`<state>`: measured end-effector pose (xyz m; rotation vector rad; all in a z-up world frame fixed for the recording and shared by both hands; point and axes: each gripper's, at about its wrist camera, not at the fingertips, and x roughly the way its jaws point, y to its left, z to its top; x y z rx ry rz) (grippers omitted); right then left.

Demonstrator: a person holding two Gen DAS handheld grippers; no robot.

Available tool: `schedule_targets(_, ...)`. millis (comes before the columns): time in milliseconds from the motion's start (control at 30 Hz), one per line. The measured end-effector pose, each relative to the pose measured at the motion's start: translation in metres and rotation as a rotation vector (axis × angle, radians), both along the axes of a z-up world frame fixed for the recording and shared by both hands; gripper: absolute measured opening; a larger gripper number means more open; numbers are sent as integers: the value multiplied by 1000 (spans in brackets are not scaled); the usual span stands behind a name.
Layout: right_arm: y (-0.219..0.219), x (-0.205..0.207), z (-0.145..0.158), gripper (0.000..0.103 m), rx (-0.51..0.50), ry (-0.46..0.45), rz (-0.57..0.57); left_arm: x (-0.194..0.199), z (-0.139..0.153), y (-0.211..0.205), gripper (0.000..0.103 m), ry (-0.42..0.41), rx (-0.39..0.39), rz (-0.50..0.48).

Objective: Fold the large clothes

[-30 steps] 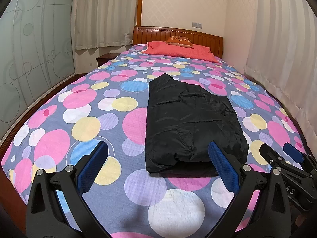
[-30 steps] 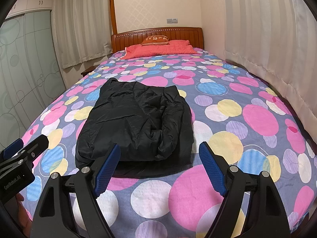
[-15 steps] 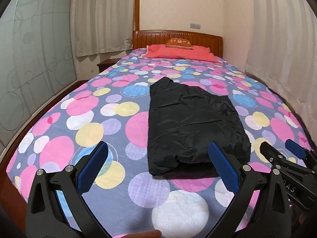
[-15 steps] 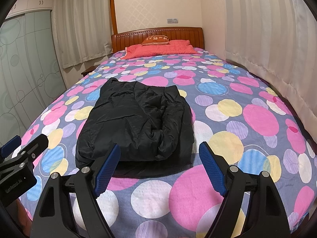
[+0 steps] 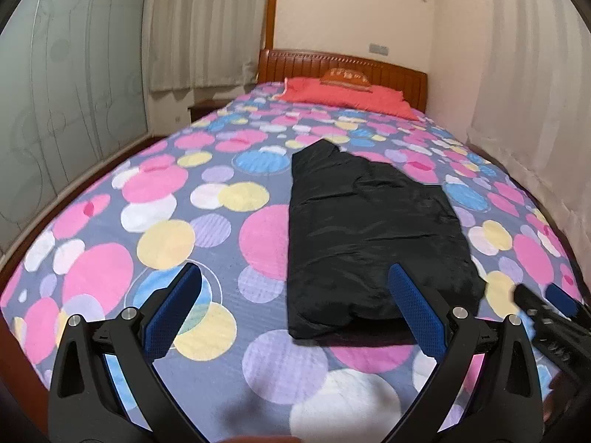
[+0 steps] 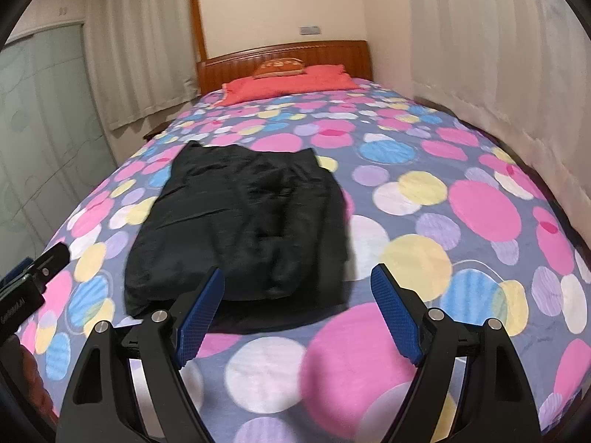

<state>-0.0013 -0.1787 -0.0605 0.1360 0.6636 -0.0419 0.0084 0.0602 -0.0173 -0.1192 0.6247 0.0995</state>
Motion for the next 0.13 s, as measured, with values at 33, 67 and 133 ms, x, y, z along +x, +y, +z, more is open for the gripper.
schedule_targets(33, -9, 3, -2, 80, 1, 6, -18, 5, -3, 6, 101, 12, -6, 9)
schedule_targets(67, -19, 6, -5, 80, 0, 10, -39, 14, -10, 16, 101, 30, -13, 30)
schedule_targets(133, -43, 12, -11, 80, -4, 16, -92, 33, -26, 39, 101, 74, -36, 74)
